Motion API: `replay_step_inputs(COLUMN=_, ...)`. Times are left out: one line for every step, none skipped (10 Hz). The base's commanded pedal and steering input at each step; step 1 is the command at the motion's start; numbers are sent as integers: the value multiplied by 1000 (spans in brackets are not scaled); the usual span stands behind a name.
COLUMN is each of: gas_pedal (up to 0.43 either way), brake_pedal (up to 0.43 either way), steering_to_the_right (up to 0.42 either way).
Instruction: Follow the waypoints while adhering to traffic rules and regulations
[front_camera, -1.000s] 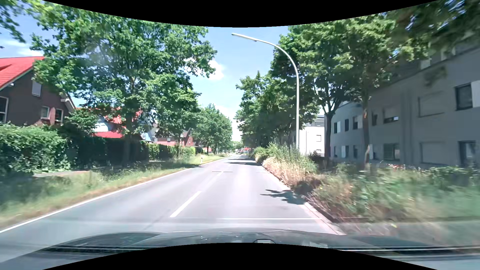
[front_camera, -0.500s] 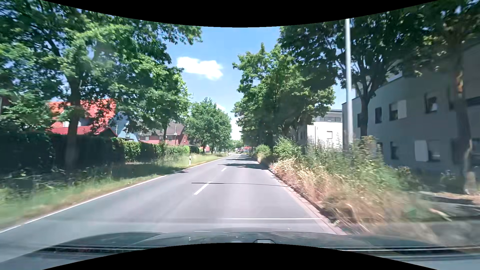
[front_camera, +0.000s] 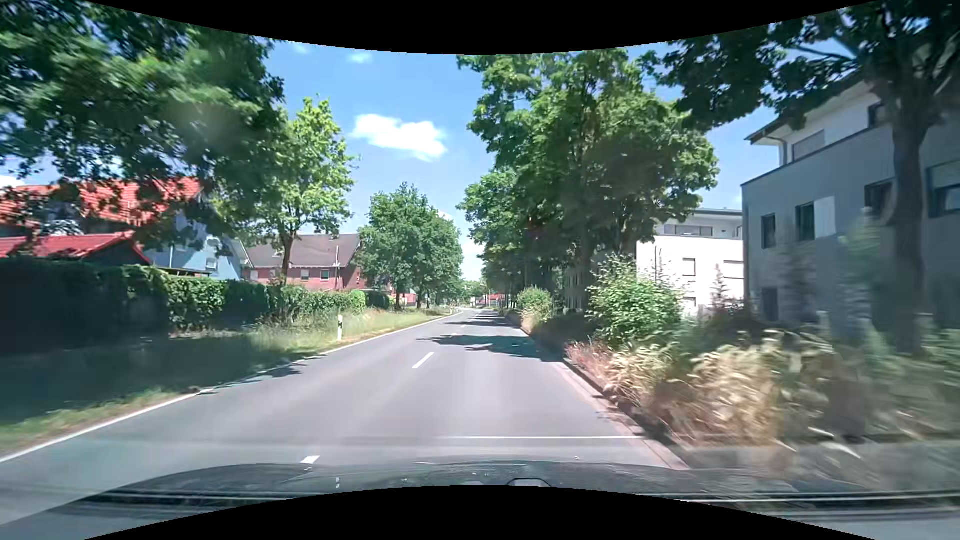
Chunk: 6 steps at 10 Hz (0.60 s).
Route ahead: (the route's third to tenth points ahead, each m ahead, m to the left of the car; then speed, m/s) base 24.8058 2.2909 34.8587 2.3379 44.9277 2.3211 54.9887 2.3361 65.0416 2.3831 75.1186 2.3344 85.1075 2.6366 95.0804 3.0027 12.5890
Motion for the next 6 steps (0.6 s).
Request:
replay_step_inputs(gas_pedal=150, brake_pedal=0, steering_to_the_right=-1)
replay_step_inputs(gas_pedal=150, brake_pedal=0, steering_to_the_right=-2)
replay_step_inputs(gas_pedal=150, brake_pedal=0, steering_to_the_right=-3)
replay_step_inputs(gas_pedal=150, brake_pedal=0, steering_to_the_right=-3)
replay_step_inputs(gas_pedal=150, brake_pedal=0, steering_to_the_right=-3)
replay_step_inputs(gas_pedal=150, brake_pedal=0, steering_to_the_right=-3)
